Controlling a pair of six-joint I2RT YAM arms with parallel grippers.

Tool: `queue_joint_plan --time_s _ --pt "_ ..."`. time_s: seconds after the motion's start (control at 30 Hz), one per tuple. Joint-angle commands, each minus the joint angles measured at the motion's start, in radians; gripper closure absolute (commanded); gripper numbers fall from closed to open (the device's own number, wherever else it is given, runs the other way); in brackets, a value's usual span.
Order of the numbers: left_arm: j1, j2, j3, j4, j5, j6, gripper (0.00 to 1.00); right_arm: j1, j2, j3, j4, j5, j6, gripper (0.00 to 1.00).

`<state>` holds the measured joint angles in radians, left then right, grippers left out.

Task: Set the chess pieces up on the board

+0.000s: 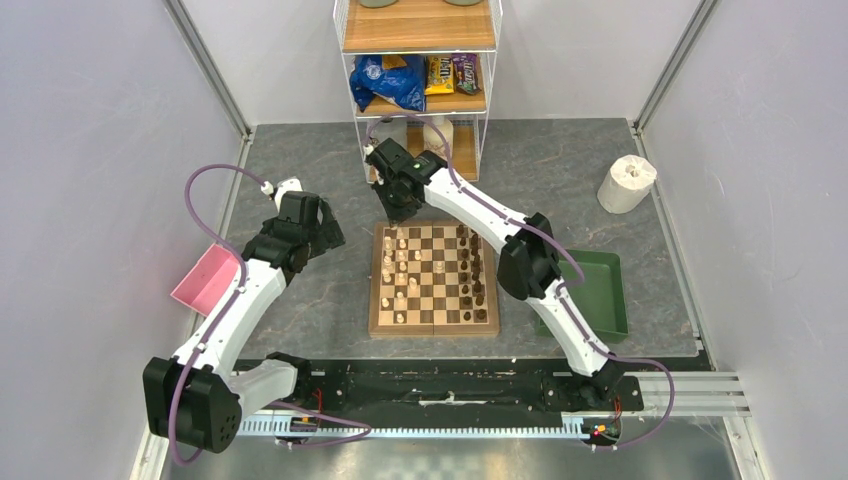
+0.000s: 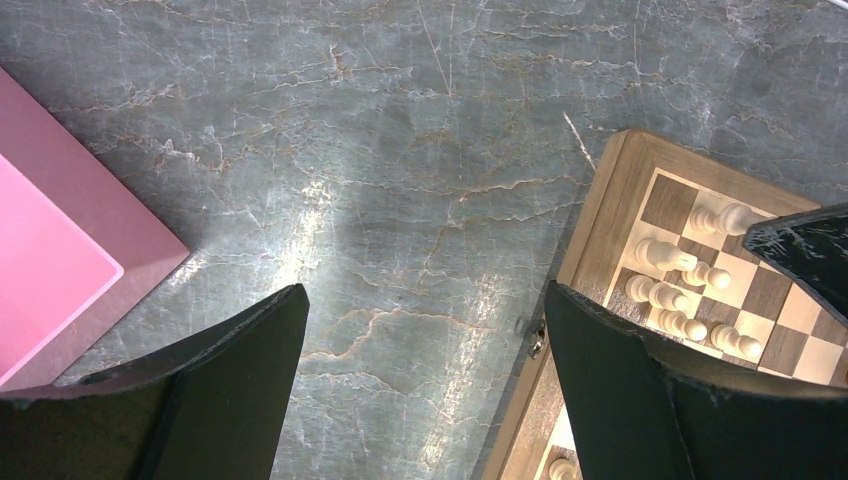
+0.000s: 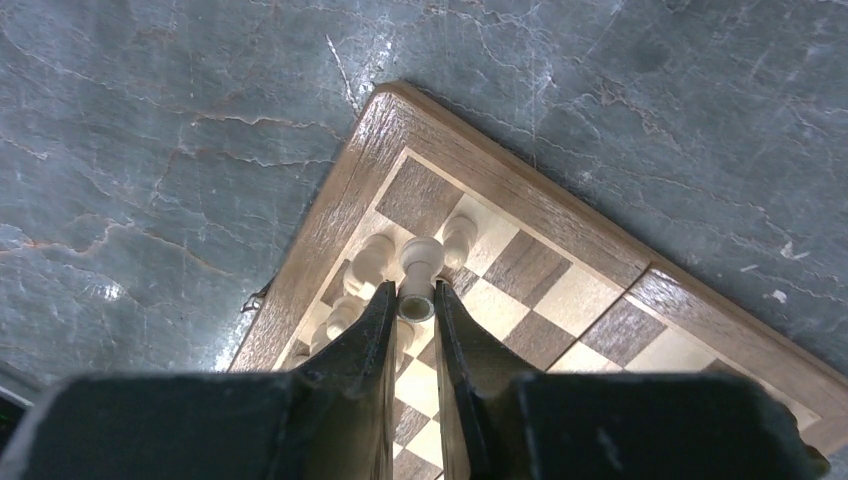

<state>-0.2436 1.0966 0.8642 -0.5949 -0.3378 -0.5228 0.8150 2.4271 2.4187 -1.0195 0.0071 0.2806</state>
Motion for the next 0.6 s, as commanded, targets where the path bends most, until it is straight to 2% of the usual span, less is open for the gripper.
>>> queue_joint_plan --time_s 0.0,0.57 --pt "0.004 -0.016 0.012 0.034 -0.001 -0.018 0.05 0.001 0.022 0.099 -0.004 -0.036 -0.034 0.84" --pt "0.004 -0.004 0.012 0.037 -0.004 -0.016 0.05 0.001 0.113 0.168 0.002 -0.066 -0.035 0.83"
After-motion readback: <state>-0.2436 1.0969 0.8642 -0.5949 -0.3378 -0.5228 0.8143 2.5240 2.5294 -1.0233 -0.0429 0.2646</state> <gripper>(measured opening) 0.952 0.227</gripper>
